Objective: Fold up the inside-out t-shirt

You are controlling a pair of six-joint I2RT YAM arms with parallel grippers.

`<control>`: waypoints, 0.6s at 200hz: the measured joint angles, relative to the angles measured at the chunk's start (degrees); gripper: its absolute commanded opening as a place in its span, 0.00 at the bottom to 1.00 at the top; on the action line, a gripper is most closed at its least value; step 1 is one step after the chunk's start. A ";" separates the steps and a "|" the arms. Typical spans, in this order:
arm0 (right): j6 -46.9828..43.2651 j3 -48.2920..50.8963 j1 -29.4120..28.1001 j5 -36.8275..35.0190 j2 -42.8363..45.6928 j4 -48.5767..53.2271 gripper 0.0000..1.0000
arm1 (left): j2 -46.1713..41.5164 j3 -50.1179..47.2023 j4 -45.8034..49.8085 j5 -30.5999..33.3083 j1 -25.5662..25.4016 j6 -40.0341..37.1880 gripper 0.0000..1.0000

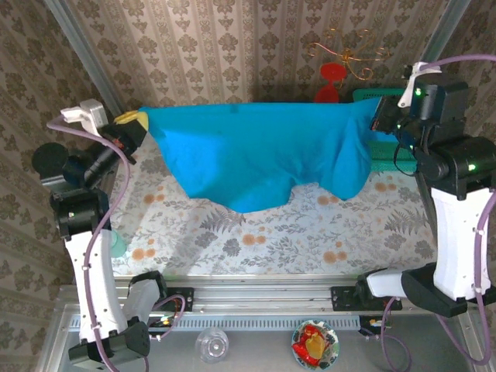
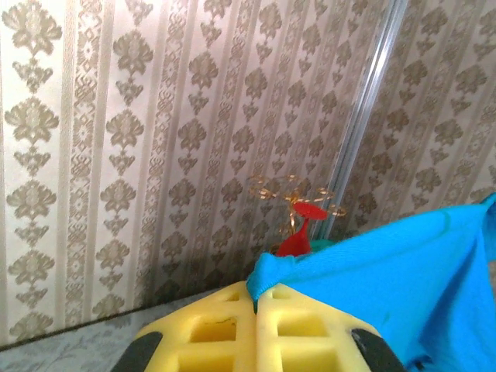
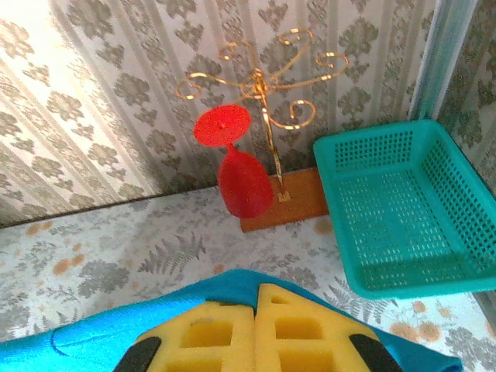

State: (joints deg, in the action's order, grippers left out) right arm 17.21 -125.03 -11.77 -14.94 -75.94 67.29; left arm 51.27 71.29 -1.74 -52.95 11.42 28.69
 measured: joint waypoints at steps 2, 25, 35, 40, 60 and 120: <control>-0.09 -0.13 0.00 0.20 0.07 -0.04 0.00 | 0.24 0.46 -0.02 0.00 0.00 0.26 0.00; -0.96 -0.96 0.00 2.01 -0.26 -0.33 0.00 | 4.04 6.54 2.34 1.38 0.33 0.68 0.00; -1.11 -0.98 0.00 2.80 -0.94 -0.57 0.00 | 6.10 8.98 3.87 2.45 0.35 0.61 0.00; -1.25 -0.94 0.00 3.21 -1.62 -0.76 0.00 | 7.10 9.73 4.20 2.89 0.37 0.61 0.00; -2.10 -0.13 0.00 4.35 -4.92 -2.62 0.00 | 12.20 11.17 4.48 4.13 0.37 1.14 0.00; -4.55 -23.87 -0.07 6.62 -28.74 -4.00 0.00 | 40.63 29.94 2.69 4.15 0.31 10.93 0.00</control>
State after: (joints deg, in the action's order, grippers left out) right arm 12.67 -148.90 -11.84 -8.32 -104.68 63.29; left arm 91.90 101.23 0.95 -48.80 11.73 39.62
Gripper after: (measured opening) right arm 0.065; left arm 0.064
